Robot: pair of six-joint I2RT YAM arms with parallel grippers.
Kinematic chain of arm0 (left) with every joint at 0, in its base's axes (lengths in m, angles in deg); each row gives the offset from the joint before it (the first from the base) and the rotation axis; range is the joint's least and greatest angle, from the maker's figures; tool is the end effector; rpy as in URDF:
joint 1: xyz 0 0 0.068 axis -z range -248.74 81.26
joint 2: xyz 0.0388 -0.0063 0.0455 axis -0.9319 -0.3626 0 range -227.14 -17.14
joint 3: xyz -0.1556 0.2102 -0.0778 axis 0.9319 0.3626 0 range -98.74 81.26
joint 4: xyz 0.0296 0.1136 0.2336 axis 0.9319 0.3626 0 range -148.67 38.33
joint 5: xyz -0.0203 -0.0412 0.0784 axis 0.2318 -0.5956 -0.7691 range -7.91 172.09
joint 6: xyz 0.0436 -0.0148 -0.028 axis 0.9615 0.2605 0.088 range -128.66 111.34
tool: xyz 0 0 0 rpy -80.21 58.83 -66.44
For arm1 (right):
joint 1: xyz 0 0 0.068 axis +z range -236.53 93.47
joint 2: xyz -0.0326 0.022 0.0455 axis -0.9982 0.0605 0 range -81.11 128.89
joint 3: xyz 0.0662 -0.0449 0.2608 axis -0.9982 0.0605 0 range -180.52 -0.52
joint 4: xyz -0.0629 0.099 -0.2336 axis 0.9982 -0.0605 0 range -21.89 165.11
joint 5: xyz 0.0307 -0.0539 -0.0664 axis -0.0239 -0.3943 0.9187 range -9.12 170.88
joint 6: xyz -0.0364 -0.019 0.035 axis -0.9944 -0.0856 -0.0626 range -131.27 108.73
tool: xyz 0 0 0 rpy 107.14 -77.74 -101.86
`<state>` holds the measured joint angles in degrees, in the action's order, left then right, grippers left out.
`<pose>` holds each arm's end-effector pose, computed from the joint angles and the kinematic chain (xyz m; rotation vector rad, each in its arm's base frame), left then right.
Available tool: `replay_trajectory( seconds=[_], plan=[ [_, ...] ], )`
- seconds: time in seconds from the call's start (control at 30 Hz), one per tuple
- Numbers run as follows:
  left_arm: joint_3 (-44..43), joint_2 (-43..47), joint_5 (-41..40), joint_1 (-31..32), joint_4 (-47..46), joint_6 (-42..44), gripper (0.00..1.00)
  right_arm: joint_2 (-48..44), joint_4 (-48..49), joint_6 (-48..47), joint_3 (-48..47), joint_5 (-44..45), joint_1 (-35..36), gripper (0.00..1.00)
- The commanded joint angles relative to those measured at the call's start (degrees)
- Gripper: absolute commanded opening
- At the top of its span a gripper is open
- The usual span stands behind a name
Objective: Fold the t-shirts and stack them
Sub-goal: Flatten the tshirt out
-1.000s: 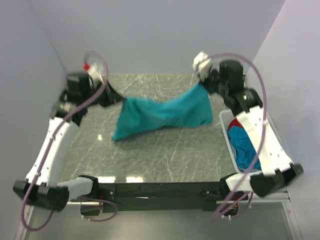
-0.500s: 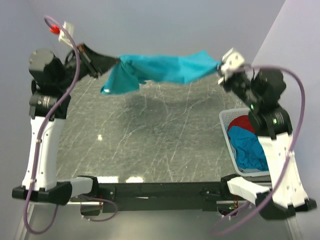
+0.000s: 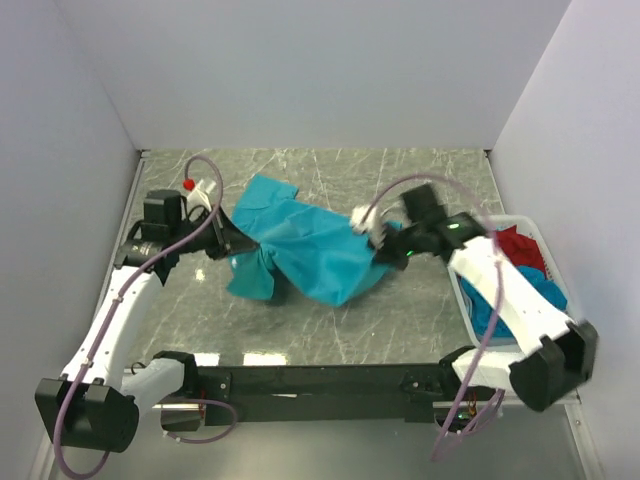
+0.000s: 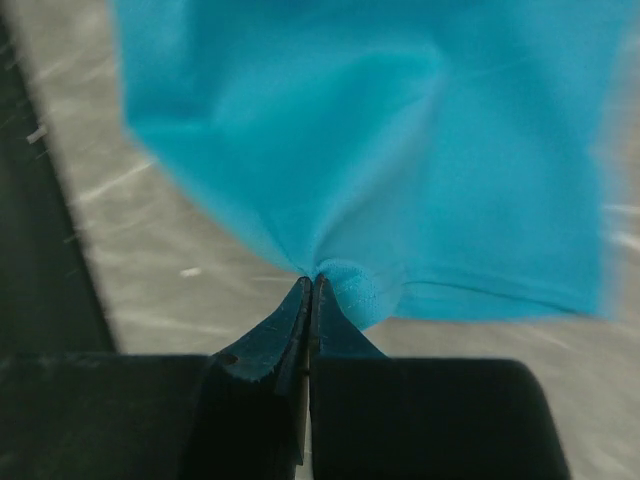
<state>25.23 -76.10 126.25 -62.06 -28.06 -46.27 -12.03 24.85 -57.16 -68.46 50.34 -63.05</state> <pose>0.2102 -0.0496 0.3321 -0.1242 2.2358 -1.2648 0.2102 0.1110 0.3334 -1.5195 1.8013 0.4688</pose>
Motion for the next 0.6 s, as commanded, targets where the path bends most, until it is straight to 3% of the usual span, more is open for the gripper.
replay_trajectory(
  seconds=[0.0,0.1,0.17,0.4,0.57],
  plan=[
    [3.64,1.83,1.01,0.0,0.24,2.62,0.0,2.72,-2.14,2.98,5.95,1.97,9.1,0.0],
    [5.49,1.57,-0.13,0.09,1.82,4.02,0.0,6.32,-0.46,6.24,7.73,1.63,15.44,0.01],
    [6.1,1.48,-1.0,0.0,2.87,5.08,0.0,9.13,-0.63,6.87,7.21,1.37,18.16,0.09],
    [7.43,1.48,-1.27,0.0,3.32,5.88,0.0,15.81,0.08,9.85,2.57,-1.61,22.21,0.22],
    [7.78,1.56,-1.18,0.0,4.28,6.93,0.0,18.9,-1.95,10.29,0.71,-5.93,23.8,0.36]
  ],
)
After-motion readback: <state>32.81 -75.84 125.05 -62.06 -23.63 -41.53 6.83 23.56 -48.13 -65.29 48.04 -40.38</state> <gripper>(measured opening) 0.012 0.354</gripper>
